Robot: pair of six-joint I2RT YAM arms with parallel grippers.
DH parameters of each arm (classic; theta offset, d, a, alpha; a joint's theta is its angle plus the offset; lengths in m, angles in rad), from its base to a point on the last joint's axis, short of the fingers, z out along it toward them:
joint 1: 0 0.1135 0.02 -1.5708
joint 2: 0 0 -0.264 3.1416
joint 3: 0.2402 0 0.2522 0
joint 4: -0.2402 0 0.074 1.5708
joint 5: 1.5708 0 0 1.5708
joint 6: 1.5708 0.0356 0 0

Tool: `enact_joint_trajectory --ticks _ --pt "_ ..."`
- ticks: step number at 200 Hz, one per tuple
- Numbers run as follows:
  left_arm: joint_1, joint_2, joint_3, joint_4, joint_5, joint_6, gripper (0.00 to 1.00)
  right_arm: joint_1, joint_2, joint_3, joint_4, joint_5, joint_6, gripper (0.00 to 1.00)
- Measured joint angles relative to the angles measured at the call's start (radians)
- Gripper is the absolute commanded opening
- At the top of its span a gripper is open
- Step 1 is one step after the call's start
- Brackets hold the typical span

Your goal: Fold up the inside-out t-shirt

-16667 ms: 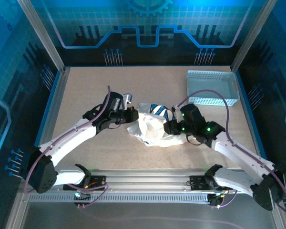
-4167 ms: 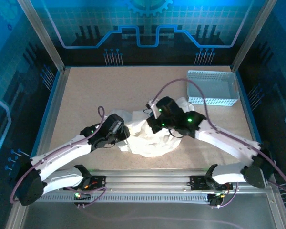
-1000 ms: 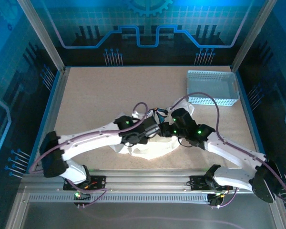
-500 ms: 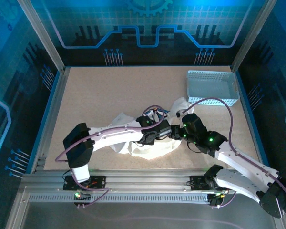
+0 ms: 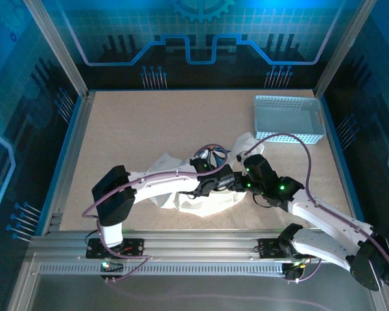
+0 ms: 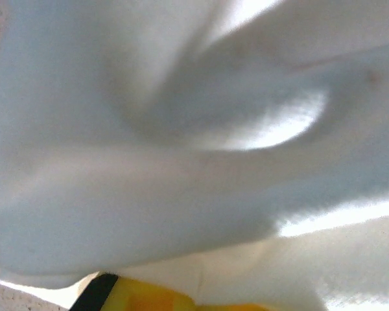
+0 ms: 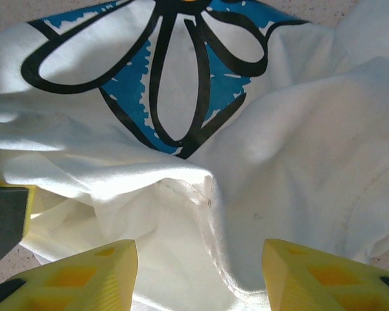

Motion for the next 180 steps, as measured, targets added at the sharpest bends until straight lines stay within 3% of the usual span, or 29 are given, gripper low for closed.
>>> enact_joint_trajectory --ticks 31,55,86,127,180 --pt "-0.056 -0.156 -0.083 0.066 -0.053 0.024 0.00 0.004 0.035 0.001 0.007 -0.024 0.000 0.53" --pt "-0.158 -0.437 -0.193 0.204 -0.074 0.051 0.00 0.045 0.057 0.020 0.019 -0.050 -0.005 0.54" --pt "-0.139 -0.724 -0.360 0.334 -0.077 0.061 0.00 0.131 0.125 0.080 0.089 -0.111 -0.027 0.60" --pt "-0.111 -0.750 -0.437 0.397 -0.038 0.103 0.00 0.187 0.262 0.146 0.156 -0.143 -0.077 0.66" --pt "0.005 -0.752 -0.494 0.462 0.074 0.134 0.00 0.190 0.130 0.147 0.176 -0.233 -0.211 0.68"
